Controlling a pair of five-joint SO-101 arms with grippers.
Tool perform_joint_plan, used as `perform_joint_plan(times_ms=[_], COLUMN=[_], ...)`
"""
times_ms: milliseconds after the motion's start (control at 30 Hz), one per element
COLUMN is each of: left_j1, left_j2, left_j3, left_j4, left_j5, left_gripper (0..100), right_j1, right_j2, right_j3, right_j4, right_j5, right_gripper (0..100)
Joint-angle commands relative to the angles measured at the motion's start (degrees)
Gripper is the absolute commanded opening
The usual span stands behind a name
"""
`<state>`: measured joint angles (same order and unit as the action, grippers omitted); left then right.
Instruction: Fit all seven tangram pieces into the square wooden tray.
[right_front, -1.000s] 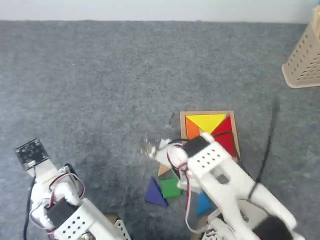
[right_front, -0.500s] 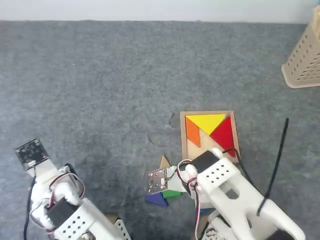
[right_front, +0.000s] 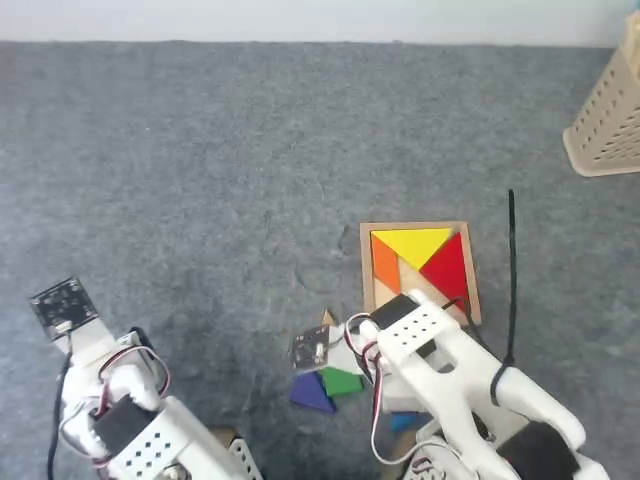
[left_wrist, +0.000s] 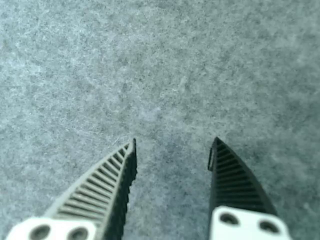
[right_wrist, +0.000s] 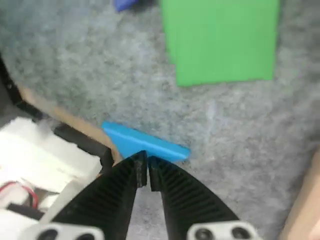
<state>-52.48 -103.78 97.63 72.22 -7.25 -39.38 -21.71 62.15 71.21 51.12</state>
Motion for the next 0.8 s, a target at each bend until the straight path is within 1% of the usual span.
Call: perform_joint_plan(times_ms=[0, 133, 267, 367, 433, 500, 633, 767], left_j1=[0.1, 0.1, 0.1, 0.1, 0.1, 0.1, 0.1, 0.1], left_j2=[-0.6, -0.6, -0.6, -0.6, -0.6, -0.6, -0.6, -0.6], left_j3=[-1.1, -1.1, -1.1, -1.1, -1.1, -1.1, -1.1, -1.1], left_j4=[0.2, 0.2, 0.2, 0.2, 0.2, 0.2, 0.2, 0.2], left_j5=[0.5, 0.5, 0.5, 0.5, 0.5, 0.5, 0.5, 0.5], left_gripper=[23, 23, 23, 23, 23, 23, 23, 23], right_j1=[0.4, 0.4, 0.6, 3.2, 6.4, 8.3, 6.9, 5.7], right_j2=[1.6, 1.2, 1.1, 0.0, -2.9, -7.3, -14.2, -15.7], right_j3=[-3.0, -3.3, -3.9, -6.7, -8.8, -9.6, -8.5, -4.6], right_j4=[-8.0, -14.7, -20.7, -20.8, -17.1, -10.6, 3.8, 10.0], right_j5=[-6.9, -13.9, -18.5, -22.0, -22.6, -20.0, -8.0, 1.0], right_gripper=[5.9, 5.9, 5.9, 5.9, 5.9, 6.1, 6.3, 6.3])
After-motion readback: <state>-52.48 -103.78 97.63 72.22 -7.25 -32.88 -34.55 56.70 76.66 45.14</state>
